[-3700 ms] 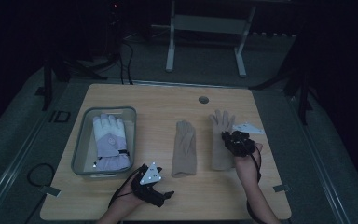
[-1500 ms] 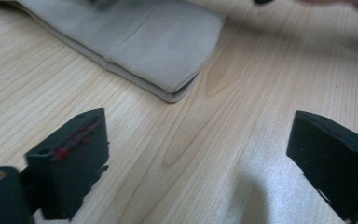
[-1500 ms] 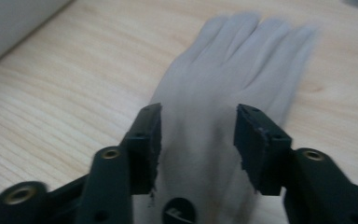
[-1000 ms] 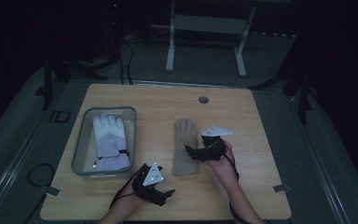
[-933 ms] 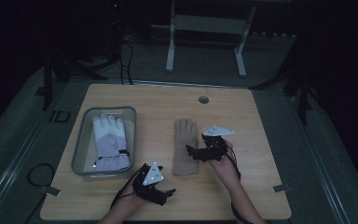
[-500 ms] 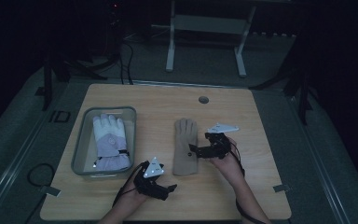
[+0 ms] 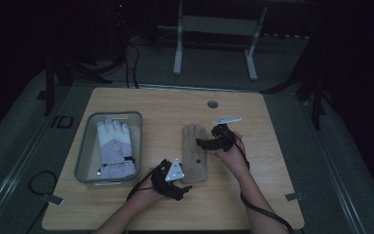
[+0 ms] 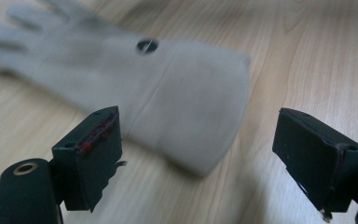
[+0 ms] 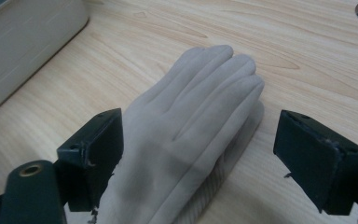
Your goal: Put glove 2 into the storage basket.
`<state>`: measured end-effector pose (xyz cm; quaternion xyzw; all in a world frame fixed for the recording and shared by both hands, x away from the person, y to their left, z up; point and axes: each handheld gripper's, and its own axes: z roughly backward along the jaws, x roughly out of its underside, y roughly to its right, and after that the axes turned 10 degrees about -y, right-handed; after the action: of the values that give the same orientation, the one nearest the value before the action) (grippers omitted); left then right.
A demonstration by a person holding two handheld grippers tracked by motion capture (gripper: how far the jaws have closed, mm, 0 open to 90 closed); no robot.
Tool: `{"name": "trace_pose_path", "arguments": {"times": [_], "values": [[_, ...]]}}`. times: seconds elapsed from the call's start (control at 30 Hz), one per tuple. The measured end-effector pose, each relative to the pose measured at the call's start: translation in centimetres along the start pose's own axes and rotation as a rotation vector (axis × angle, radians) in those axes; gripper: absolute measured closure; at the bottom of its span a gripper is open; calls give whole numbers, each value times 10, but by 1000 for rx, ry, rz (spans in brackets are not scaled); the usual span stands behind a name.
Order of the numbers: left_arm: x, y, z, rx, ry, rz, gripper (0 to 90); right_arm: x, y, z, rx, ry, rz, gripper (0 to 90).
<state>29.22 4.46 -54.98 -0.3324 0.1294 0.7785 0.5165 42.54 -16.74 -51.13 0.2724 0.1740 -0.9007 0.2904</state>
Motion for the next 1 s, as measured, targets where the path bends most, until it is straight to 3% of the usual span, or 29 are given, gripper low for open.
{"name": "trace_pose_path", "arguments": {"times": [0.1, 0.23, 0.33, 0.37, 0.53, 0.67, 0.87, 1.0], "values": [[-3, -1, -3, 20, 9, -32, 197, -2, 2, -6, -11, -14, -3, 162], [-7, -5, -15, 35, -50, -47, 220, -6, 7, -17, -39, -41, -33, 180], [-7, -8, -21, 56, -62, -56, 228, -7, 9, -22, -45, -53, -42, 180], [-8, -9, -24, 62, -65, -66, 260, -7, 13, -29, -80, -64, -76, 180], [-9, -11, -27, 70, -73, -77, 313, -6, 14, -36, -84, -85, -77, 180], [-10, -14, -26, 74, -82, -78, 380, -2, 16, -45, -100, -124, -81, 258], [-13, -16, -28, 74, -93, -70, 451, -1, 15, -45, -152, -139, -67, 535], [-14, -17, -28, 40, -101, -71, 616, -3, 5, -43, -128, -142, -18, 631]]}}
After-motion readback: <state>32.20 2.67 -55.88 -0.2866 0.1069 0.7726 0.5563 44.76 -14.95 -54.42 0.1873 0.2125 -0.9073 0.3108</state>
